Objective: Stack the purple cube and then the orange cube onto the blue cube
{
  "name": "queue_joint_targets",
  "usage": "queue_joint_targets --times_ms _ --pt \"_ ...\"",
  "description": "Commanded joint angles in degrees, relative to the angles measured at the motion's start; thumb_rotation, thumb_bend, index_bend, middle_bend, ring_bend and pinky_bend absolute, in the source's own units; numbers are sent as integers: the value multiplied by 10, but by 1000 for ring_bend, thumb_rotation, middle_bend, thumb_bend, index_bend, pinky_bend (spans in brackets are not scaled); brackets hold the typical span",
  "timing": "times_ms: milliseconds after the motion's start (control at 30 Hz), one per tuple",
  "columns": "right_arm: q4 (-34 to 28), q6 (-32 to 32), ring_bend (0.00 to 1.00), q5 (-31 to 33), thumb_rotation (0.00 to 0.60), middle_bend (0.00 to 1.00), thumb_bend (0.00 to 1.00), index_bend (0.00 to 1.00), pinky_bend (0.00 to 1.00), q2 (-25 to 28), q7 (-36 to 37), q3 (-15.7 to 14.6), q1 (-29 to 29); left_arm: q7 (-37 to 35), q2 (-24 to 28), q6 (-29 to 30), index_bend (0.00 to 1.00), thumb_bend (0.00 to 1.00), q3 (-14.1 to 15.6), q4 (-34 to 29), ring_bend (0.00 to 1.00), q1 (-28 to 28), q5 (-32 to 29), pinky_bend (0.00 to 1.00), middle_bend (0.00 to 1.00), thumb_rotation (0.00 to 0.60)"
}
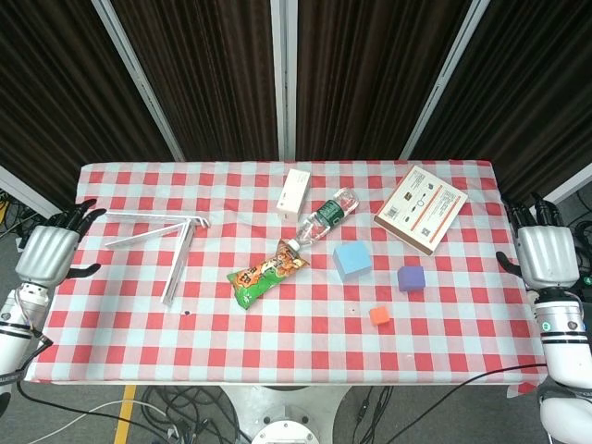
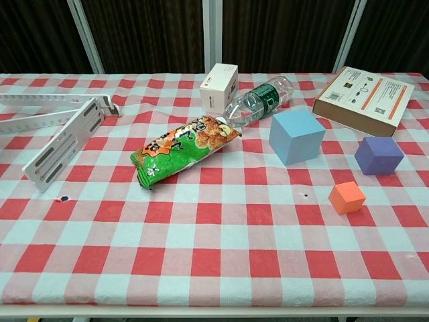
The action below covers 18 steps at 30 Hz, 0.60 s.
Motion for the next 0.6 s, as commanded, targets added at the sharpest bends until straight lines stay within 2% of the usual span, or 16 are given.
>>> queue_joint_targets --times_ms 33,433,600 --pt "7 -7 24 -2 600 203 143 100 114 -5 2 4 3 -5 -5 -2 206 68 -2 6 157 -1 -2 288 185 600" --pt "-15 -49 25 -9 600 214 144 100 113 11 21 15 11 -31 -6 -2 206 68 -10 -11 157 -5 2 288 185 600" --pt "-31 -117 39 16 600 226 145 102 113 25 0 14 37 -46 -6 -4 206 68 -14 -27 156 -6 0 287 185 600"
